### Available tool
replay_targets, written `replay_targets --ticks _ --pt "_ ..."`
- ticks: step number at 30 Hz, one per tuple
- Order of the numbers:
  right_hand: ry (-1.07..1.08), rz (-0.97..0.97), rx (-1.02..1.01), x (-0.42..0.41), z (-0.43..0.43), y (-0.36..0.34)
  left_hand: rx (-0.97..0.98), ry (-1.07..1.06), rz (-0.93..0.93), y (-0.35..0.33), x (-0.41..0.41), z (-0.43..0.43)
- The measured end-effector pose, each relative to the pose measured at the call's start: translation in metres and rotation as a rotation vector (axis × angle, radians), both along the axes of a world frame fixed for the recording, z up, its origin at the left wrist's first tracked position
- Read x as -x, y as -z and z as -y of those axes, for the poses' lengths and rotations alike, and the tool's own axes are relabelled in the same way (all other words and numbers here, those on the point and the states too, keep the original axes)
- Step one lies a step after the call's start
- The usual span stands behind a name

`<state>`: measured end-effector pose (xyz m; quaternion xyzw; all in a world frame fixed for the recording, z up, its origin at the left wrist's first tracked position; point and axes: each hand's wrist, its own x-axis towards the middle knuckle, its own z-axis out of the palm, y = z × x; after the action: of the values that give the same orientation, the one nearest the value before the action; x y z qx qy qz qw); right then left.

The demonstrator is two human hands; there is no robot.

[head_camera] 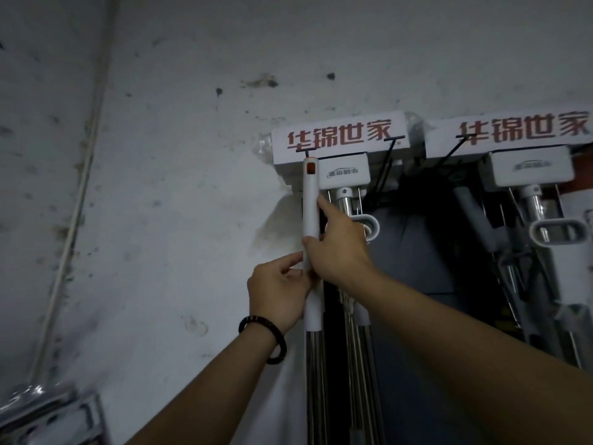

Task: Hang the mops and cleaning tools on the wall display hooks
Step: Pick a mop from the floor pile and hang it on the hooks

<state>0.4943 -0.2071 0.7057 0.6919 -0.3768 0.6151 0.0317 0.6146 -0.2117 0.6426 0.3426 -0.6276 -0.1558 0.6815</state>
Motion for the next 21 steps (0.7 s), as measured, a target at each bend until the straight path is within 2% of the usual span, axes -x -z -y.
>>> replay_targets --ticks 6,9,12,15,21 --pt "-0.022 -0.042 -0.034 -0.002 0.014 -0.004 0.0 -0.04 -0.03 -0.002 0.001 0.016" --pt "0.109 -0.103 -0.024 -0.006 0.014 -0.007 -0.008 -0.067 0.007 0.001 0.002 0.025" --pt "0.275 -0.267 -0.085 -0.017 0.011 0.0 0.003 -0.233 0.107 0.005 0.001 0.043" --pt "0.291 -0.34 -0.149 -0.025 0.016 0.016 -0.014 -0.362 0.205 0.005 -0.001 0.061" --pt "0.206 -0.312 -0.245 -0.025 0.038 0.04 0.054 -0.274 0.227 0.008 -0.004 0.093"
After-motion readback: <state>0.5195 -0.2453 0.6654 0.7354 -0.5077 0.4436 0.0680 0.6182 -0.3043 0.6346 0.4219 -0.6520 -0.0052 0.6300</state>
